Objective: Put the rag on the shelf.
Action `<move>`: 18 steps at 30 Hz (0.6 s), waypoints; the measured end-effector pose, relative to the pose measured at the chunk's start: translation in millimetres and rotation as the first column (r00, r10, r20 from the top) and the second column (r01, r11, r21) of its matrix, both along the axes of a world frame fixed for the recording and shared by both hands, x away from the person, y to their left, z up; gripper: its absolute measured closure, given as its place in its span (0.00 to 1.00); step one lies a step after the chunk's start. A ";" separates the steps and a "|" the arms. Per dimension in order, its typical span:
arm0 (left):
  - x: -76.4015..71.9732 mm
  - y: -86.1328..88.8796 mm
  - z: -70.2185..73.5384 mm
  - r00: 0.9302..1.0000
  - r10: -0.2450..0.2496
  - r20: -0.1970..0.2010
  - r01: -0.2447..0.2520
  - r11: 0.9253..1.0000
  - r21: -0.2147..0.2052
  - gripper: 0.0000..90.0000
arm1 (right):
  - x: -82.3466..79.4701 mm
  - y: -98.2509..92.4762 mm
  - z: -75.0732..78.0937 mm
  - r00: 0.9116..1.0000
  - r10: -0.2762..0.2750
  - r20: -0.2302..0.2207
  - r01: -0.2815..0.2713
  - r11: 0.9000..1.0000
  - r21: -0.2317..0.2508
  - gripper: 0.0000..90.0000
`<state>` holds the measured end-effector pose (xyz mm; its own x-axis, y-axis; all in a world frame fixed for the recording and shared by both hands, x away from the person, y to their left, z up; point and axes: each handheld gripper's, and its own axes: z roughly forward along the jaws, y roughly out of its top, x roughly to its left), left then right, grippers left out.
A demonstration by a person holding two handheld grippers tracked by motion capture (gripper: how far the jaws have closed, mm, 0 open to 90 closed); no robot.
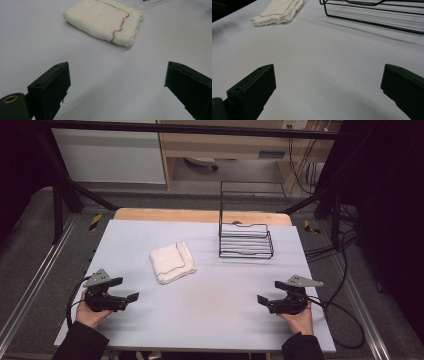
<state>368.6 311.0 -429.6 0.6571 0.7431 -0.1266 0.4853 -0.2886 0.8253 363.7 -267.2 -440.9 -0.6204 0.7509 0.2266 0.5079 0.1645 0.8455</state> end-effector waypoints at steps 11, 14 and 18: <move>0.3 -5.5 2.2 1.000 0.014 -0.005 -0.014 1.000 -0.008 0.08 | -0.1 1.4 -0.6 1.000 -0.001 -0.012 0.001 1.000 -0.012 0.01; 1.3 -8.6 3.2 1.000 0.018 -0.012 -0.018 1.000 -0.009 0.08 | -0.2 3.1 -0.8 1.000 -0.005 -0.015 0.005 1.000 -0.013 0.01; 5.0 -15.4 5.1 0.999 0.036 -0.031 -0.036 0.999 -0.018 0.10 | 0.2 3.5 -1.0 1.000 -0.009 -0.014 0.008 1.000 -0.017 0.01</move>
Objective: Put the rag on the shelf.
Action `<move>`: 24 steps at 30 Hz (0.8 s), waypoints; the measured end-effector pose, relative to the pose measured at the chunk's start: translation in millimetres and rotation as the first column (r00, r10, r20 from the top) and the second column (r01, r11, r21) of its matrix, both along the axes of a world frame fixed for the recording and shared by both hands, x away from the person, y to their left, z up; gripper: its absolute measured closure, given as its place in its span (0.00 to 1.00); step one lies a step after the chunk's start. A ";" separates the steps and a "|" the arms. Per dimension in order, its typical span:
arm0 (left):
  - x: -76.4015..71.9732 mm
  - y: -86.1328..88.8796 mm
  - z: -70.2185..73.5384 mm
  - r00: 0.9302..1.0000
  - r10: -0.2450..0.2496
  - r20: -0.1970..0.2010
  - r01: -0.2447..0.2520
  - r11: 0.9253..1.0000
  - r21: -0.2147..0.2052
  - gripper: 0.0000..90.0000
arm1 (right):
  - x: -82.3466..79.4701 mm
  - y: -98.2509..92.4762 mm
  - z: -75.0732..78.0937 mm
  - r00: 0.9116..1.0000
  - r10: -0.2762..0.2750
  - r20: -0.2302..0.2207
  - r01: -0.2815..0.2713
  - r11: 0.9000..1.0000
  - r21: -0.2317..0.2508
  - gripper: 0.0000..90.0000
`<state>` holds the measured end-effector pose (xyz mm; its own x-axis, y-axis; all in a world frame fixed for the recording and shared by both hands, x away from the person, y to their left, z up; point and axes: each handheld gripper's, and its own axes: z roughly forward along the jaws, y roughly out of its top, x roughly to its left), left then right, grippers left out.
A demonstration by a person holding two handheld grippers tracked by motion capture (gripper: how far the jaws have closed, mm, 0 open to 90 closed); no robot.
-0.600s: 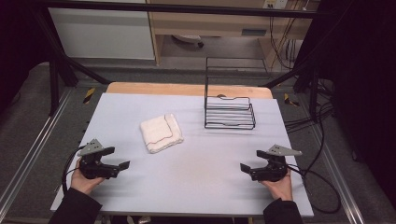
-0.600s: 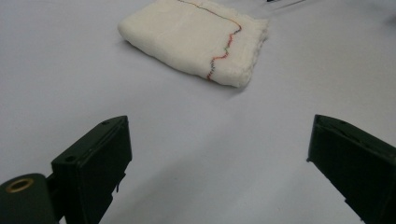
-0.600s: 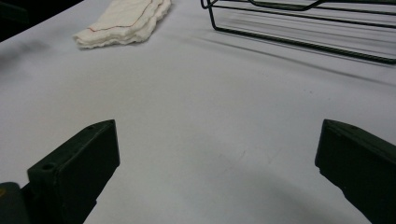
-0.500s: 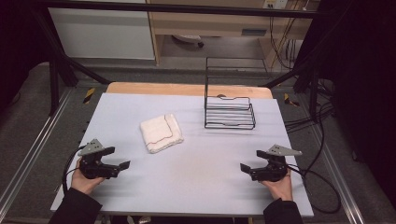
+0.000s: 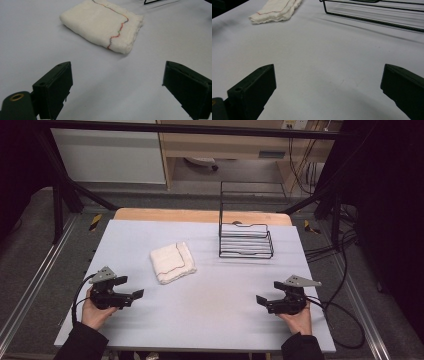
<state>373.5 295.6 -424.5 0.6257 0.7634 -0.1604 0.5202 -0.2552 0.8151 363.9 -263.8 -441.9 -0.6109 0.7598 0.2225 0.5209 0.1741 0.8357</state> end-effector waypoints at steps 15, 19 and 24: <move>23.1 -44.7 2.3 0.999 0.018 -0.032 -0.016 0.998 0.056 0.19 | 0.4 0.5 -1.1 1.000 0.004 -0.006 -0.004 1.000 -0.023 0.00; 32.0 -54.5 0.4 0.998 0.048 -0.046 -0.046 0.998 0.053 0.24 | 0.5 0.8 -1.3 1.000 0.005 -0.009 -0.005 1.000 -0.021 0.00; 42.3 -63.7 -4.2 0.993 0.093 -0.070 -0.088 0.994 0.067 0.32 | 0.7 0.9 -1.4 1.000 0.005 -0.008 -0.005 1.000 -0.023 0.00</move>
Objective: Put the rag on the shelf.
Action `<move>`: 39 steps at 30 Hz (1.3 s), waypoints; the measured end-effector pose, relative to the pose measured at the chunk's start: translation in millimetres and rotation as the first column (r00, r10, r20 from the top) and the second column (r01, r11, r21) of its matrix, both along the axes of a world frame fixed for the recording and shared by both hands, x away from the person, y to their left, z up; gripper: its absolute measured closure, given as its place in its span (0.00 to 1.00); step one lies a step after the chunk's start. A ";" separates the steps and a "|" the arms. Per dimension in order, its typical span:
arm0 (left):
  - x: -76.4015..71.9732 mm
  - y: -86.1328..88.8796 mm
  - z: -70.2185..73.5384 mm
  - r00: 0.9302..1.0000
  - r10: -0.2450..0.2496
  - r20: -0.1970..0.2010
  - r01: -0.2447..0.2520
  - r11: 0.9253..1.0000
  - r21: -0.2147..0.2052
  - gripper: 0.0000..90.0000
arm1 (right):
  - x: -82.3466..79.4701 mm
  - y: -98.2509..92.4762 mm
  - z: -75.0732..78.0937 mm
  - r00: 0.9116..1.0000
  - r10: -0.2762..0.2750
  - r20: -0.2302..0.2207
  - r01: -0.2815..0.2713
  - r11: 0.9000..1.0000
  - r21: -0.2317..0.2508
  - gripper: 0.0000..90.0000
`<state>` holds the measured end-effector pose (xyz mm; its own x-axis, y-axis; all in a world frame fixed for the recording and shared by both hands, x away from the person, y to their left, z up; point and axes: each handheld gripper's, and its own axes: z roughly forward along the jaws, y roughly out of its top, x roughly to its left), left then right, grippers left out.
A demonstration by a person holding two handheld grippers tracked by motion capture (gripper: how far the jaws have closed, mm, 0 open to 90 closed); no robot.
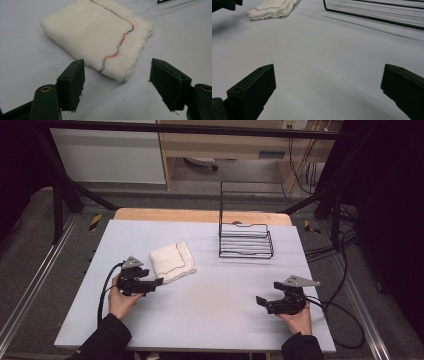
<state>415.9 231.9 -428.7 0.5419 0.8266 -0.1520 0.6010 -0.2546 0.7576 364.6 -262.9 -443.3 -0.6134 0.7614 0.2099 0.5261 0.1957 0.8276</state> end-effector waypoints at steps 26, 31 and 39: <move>12.8 -19.9 -19.1 0.991 0.114 -0.063 -0.114 0.993 0.013 0.70 | 1.2 0.4 -0.2 1.000 0.005 0.004 -0.005 1.000 -0.004 0.01; 11.3 -22.7 -18.4 0.989 0.122 -0.077 -0.121 0.992 0.022 0.80 | 1.2 2.4 0.7 1.000 0.006 0.003 -0.006 1.000 -0.007 0.01; 10.2 -22.8 -16.6 0.993 0.105 -0.062 -0.103 0.994 0.042 0.92 | 1.9 12.5 3.9 1.000 0.012 0.007 -0.012 1.000 -0.008 0.01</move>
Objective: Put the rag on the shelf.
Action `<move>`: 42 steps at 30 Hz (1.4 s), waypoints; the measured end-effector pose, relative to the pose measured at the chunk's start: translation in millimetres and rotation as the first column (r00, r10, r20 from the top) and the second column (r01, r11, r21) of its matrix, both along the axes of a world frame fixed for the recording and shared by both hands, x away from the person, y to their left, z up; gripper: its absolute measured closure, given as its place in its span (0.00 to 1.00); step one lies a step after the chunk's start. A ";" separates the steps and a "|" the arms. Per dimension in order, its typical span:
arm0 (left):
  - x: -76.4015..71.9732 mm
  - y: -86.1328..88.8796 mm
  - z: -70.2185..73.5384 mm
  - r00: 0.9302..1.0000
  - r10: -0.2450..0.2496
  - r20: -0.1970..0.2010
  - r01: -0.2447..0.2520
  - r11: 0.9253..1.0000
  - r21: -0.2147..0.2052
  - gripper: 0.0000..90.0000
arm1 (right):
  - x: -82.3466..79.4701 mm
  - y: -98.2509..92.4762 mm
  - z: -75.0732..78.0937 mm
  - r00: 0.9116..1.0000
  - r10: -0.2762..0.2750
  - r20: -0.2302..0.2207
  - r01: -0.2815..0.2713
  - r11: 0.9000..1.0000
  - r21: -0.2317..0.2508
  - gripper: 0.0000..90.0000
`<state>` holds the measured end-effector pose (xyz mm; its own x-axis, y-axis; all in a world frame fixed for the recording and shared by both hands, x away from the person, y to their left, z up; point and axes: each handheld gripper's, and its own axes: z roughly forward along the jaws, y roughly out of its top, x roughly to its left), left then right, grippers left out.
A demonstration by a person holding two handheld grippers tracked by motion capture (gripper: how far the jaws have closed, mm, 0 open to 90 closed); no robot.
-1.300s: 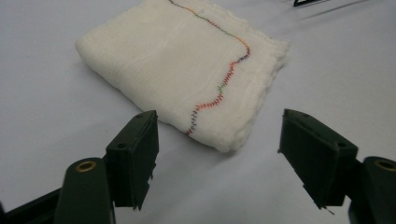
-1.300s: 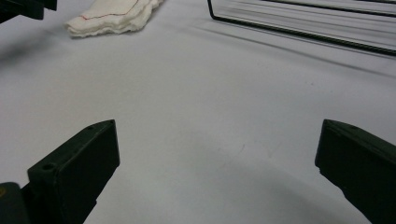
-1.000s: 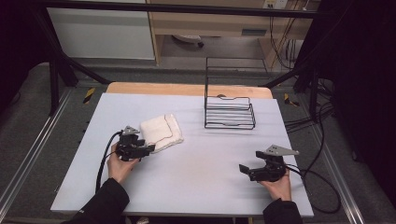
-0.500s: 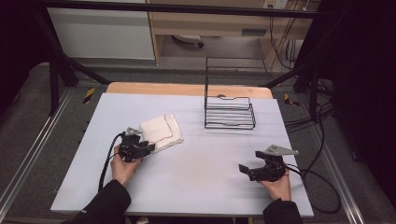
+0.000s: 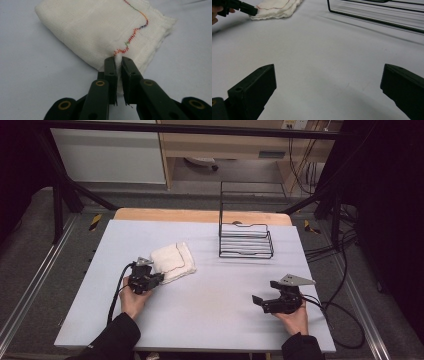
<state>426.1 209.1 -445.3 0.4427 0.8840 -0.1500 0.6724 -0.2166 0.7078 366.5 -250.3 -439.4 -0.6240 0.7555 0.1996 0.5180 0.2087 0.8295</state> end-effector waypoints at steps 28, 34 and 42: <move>-23.9 23.4 1.1 0.997 -0.079 0.009 0.079 0.996 0.036 0.92 | 31.0 128.3 12.5 0.996 0.085 -0.008 -0.085 0.995 -0.051 0.06; -26.2 23.3 -1.7 0.996 -0.081 0.034 0.080 0.996 0.038 0.92 | 47.4 169.9 5.7 0.995 0.100 -0.028 -0.102 0.992 -0.078 0.09; -26.2 23.4 -2.8 0.996 -0.077 0.038 0.076 0.997 0.028 0.91 | 74.8 212.2 -6.8 0.994 0.095 -0.050 -0.098 0.993 -0.060 0.23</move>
<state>399.9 232.6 -448.1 0.5143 0.8507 -0.1085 0.6250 -0.2852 0.7267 441.3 -38.2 -446.2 -0.6858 0.7039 0.1849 0.5309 0.3100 0.7887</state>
